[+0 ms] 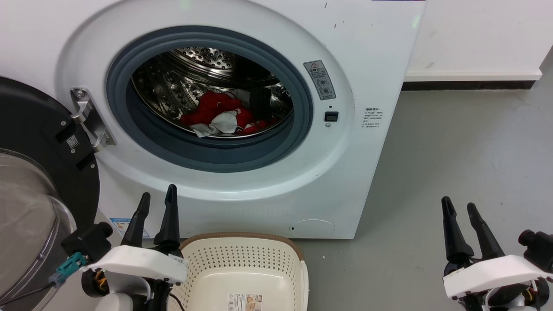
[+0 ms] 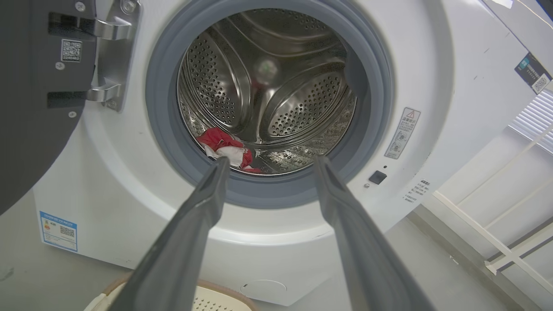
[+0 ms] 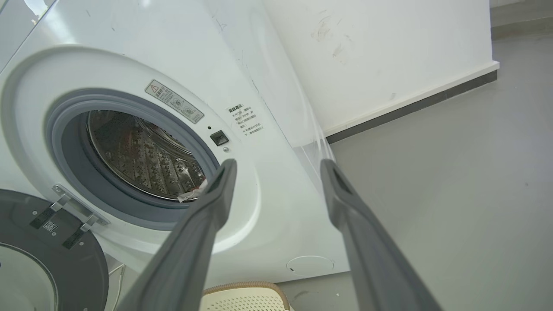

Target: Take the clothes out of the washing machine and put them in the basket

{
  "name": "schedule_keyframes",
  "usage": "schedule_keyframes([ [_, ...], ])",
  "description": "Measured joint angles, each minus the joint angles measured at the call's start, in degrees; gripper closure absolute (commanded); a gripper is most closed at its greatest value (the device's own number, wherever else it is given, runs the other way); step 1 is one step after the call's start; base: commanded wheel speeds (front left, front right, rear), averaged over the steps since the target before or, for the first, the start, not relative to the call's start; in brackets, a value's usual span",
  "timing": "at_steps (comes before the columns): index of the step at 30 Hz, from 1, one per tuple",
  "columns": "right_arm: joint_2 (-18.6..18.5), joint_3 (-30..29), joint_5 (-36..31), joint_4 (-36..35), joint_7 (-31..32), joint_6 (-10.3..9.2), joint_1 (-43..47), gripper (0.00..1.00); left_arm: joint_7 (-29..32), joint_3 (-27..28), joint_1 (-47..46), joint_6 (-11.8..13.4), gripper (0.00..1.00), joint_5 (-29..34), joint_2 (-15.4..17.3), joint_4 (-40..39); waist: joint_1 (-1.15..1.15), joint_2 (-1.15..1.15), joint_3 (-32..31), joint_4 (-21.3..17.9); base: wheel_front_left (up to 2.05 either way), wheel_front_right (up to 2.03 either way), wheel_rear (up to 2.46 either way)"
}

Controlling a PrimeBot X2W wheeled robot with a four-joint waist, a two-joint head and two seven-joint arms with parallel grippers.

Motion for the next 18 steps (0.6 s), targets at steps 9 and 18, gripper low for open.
schedule_keyframes([
  [9, 0.0, -0.1, -5.7, -0.4, -0.3, 0.00, 0.6, 0.00, -1.4, -0.6, -0.3, 0.1, 0.00, 5.4, 0.3, 0.4, 0.00, 0.00, 0.0, 0.2, 0.00, 0.00, 0.00],
  [18, 0.0, -0.2, -10.9, -0.7, -0.4, 0.00, 0.8, 0.00, -2.7, -0.8, -0.4, 0.6, 0.00, 10.7, 0.6, 0.7, 0.00, 0.00, 0.1, 0.3, 0.00, 0.00, 0.00],
])
